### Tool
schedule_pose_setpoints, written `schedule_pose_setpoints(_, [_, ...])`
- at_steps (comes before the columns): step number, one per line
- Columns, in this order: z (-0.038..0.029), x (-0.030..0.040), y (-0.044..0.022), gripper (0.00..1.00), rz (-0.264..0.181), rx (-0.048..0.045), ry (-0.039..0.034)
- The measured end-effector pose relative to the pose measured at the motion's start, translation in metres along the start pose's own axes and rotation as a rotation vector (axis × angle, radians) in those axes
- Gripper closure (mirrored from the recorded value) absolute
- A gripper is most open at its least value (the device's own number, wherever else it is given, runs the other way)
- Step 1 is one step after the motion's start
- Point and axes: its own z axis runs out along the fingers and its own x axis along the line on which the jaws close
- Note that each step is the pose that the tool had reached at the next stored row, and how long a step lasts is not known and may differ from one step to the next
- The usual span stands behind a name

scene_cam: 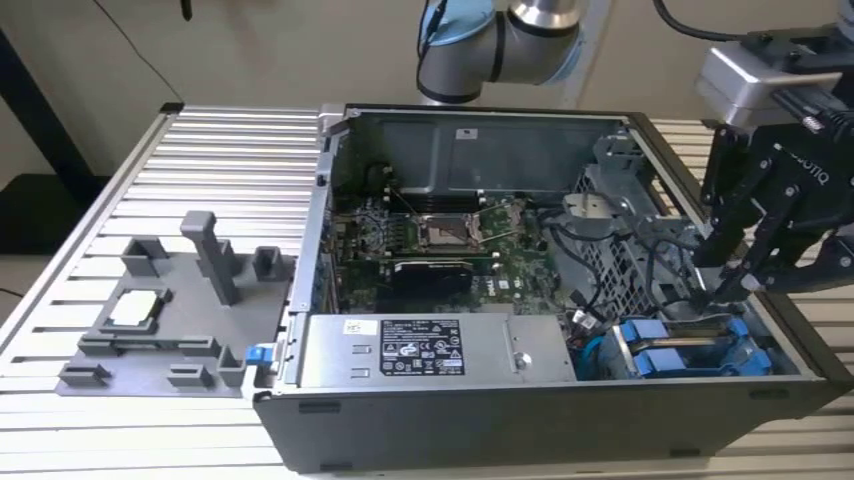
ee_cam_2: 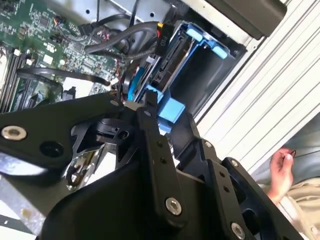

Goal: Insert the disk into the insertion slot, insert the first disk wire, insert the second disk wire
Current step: 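Insert the disk into the insertion slot, then insert the first disk wire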

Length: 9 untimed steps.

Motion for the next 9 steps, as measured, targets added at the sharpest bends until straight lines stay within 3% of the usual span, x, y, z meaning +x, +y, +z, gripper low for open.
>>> schedule_pose_setpoints(4, [0.0002, 0.0, 0.0021, 0.6, -0.001, 0.0692, -0.0029])
schedule_pose_setpoints(6, [0.0027, 0.0, 0.0018, 0.6, -0.003, 0.0742, -0.0034])
schedule_pose_setpoints(9, [0.0048, 0.0001, -0.0018, 0.6, -0.019, 0.0698, -0.0047])
